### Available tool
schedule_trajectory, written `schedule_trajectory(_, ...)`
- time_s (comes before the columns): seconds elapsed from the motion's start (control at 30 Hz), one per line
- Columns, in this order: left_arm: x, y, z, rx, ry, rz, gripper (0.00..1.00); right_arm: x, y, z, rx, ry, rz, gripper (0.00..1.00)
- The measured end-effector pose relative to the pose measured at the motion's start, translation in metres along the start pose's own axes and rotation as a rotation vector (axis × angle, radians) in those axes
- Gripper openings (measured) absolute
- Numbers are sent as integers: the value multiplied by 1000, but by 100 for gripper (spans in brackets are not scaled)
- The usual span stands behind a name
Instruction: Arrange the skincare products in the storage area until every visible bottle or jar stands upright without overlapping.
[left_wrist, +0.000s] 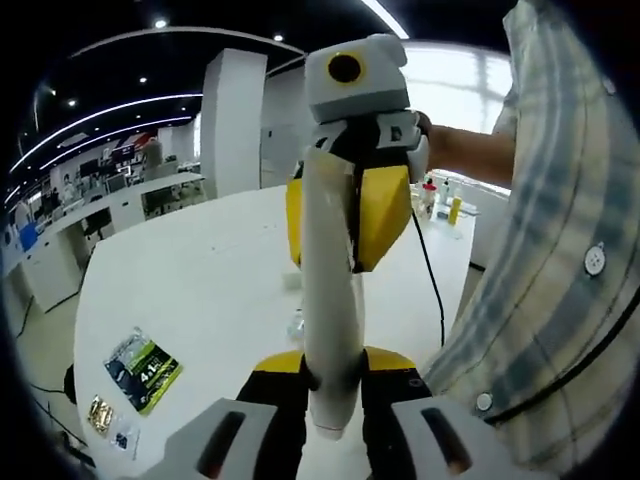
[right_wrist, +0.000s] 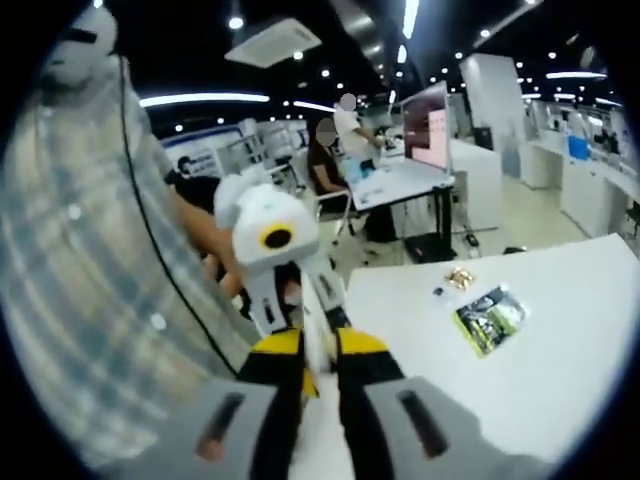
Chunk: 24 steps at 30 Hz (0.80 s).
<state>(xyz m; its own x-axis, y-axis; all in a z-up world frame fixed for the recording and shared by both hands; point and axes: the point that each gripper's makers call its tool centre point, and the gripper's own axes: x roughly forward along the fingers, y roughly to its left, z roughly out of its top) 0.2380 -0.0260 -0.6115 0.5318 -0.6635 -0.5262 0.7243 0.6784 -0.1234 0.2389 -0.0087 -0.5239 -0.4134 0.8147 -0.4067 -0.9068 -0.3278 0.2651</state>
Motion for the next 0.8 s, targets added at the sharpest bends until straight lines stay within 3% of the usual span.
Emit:
schedule_trajectory(0.13, 0, 1, -7, 1, 22, 6, 17, -2, -2, -3, 9, 30, -20, 8)
schedule_trajectory(0.17, 1, 2, -8, -1, 23, 8, 17, -2, -2, -12, -24, 96, -33, 8)
schedule_trajectory(0.37, 11, 0, -11, 48, 78, -4, 17, 2, -5, -30, -98, 241, -82, 9)
schedule_trajectory(0.63, 12, -5, -18, 75, 140, -36, 16, 5, 2, -37, -107, 313, -90, 8)
schedule_trajectory(0.8, 11, -4, -21, 90, 165, -52, 16, 8, -3, -42, -65, 380, -81, 9)
